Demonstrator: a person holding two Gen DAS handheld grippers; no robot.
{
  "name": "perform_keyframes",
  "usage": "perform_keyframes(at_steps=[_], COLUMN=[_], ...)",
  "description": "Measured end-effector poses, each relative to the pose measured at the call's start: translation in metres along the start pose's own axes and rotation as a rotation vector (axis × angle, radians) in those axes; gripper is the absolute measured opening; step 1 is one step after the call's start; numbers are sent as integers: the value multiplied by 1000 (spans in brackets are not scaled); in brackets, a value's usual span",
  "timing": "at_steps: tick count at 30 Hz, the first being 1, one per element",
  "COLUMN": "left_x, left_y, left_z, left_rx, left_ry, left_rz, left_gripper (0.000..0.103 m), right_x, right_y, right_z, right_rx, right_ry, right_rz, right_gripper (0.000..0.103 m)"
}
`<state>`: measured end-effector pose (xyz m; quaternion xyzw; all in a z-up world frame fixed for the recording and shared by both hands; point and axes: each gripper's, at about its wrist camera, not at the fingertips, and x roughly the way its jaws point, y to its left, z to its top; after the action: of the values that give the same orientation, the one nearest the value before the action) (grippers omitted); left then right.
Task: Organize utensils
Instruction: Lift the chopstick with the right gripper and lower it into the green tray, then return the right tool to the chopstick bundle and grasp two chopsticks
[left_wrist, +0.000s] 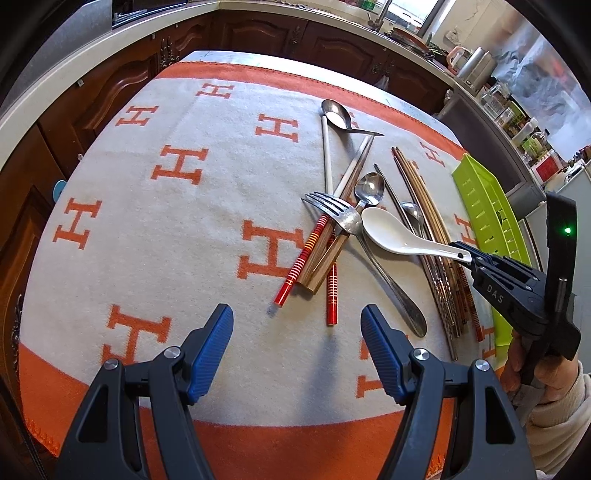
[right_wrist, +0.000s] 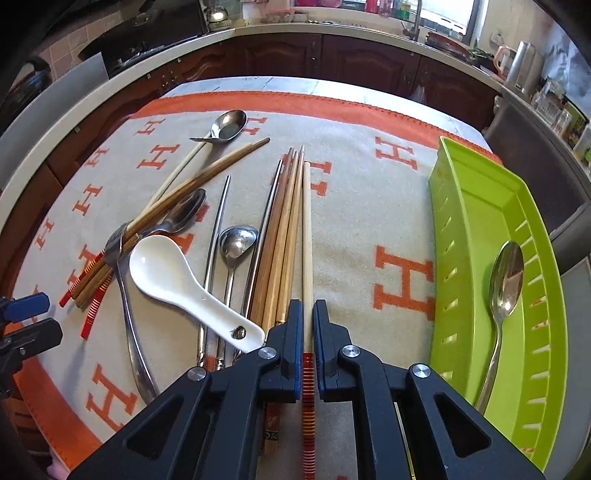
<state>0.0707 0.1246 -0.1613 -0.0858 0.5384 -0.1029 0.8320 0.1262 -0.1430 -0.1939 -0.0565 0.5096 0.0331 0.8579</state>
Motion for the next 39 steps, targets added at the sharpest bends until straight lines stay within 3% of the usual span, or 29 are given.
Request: perform_keyframes(at_steps=[7,15,18,21,23,26,31,36,39], left_x=[-6,-10,-10,-9,-9,-12,-13,-3,4], left_y=[-13,-33,-36,-41,-46,-57,-80,-95,-98], left_z=[0,2,6,10,13,18,24,17,12], left_rx=[35,78,70,81,85,99,133,169,179], left_ry=[-11,-15,-22,-28,-44,-83,-108,-65,-28], left_rz=[26,63,76,97,113,136,128,107,104], left_gripper=[70,70,70,74,81,81,81,81,81], right_x=[-22,-79,-102,-114,-112,-103,-77,-48,-40], right_y=[-37,-105,-129,-150,-162,-176,-173,-164,-158], right_z=[-5,-11,-13,-15,-18,-18,-13,-10,-9], right_rx=[208,465,503,503,503,499,460,425,408], right_ry=[-25,-91,-129,-144,-130,-107,-69,-26,0], right_rz=[149,287,268,151,83,49,-6,-46,-45], right_gripper=[5,5,5,5,5,5,5,5,12])
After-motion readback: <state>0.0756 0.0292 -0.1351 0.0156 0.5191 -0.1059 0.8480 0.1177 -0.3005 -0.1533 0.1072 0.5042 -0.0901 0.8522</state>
